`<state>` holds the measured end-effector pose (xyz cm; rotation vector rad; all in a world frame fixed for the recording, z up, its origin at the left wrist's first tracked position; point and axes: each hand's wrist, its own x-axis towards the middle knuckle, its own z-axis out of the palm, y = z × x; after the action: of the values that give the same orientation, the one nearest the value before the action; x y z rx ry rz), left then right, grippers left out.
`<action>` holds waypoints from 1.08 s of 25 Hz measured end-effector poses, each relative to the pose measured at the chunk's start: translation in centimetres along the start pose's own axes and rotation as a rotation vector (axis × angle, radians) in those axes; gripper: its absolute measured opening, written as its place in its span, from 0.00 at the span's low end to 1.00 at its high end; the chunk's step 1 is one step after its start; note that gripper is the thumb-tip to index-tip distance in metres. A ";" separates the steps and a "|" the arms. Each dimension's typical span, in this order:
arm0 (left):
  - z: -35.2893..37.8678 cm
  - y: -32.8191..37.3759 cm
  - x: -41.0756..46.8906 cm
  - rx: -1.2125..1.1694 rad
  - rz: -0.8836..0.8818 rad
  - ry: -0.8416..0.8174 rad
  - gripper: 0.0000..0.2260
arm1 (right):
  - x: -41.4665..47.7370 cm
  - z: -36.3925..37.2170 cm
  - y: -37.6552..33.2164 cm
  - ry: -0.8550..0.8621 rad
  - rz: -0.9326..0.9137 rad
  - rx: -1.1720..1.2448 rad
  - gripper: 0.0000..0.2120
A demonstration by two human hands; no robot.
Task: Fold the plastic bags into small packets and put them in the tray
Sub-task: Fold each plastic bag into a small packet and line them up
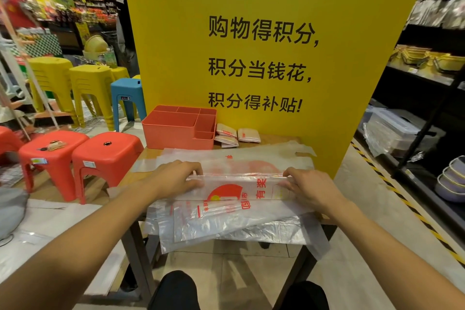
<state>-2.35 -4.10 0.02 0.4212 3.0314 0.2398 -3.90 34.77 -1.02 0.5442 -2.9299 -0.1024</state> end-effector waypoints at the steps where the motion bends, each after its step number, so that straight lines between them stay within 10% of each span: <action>1: 0.1 -0.3 0.5 0.007 -0.014 -0.011 0.14 | 0.4 0.2 0.2 -0.008 0.022 -0.008 0.26; 14: 4.0 2.8 0.5 0.081 0.232 0.062 0.25 | -0.1 3.5 -3.0 0.038 -0.206 0.173 0.29; 27: 3.9 2.3 0.0 0.228 0.289 0.108 0.14 | 0.1 2.8 -2.1 0.060 -0.197 0.184 0.16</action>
<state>-1.35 -1.36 -3.43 0.8930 3.1044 -0.0735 -3.77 32.89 -3.97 0.8475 -2.8365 0.1587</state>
